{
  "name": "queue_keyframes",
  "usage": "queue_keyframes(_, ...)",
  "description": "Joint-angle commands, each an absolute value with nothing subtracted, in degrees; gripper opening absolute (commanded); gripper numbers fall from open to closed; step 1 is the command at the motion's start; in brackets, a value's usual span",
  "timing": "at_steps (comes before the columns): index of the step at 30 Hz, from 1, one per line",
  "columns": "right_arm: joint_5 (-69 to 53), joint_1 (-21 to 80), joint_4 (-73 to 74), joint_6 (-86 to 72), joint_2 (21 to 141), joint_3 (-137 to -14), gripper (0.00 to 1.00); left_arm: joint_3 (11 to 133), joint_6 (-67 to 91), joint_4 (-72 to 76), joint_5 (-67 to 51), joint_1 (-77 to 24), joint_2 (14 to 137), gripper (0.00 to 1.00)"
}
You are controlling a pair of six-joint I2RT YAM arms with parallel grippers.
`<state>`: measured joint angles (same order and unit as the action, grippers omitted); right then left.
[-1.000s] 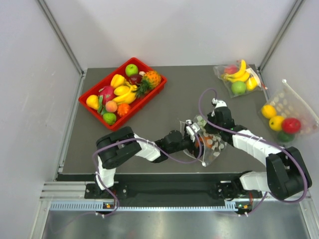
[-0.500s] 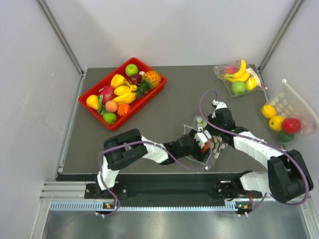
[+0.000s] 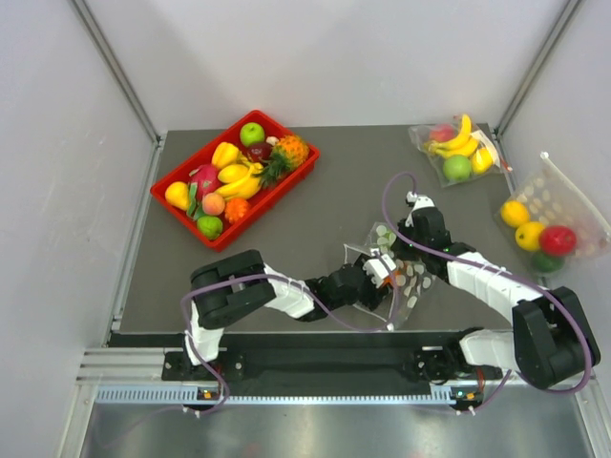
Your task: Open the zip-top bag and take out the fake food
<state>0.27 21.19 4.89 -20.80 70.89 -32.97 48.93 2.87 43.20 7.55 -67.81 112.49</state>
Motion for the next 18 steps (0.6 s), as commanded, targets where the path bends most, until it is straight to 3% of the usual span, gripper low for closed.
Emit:
queue_keyframes(1, 0.2, 20.6, 6.5, -21.0, 69.8, -32.1, 0.00, 46.3, 3.9, 50.6, 8.4, -67.9, 106.6, 0.24)
queue_keyframes(8, 1.2, 20.5, 7.6, -20.6, 69.0, -32.8, 0.00, 39.5, 4.9, 49.2, 7.4, -67.9, 97.4, 0.20)
queue_keyframes(18, 1.1, 18.9, 7.6, -20.1, 71.0, -35.3, 0.00, 29.8, 6.7, 36.2, 10.8, -67.8, 79.6, 0.20)
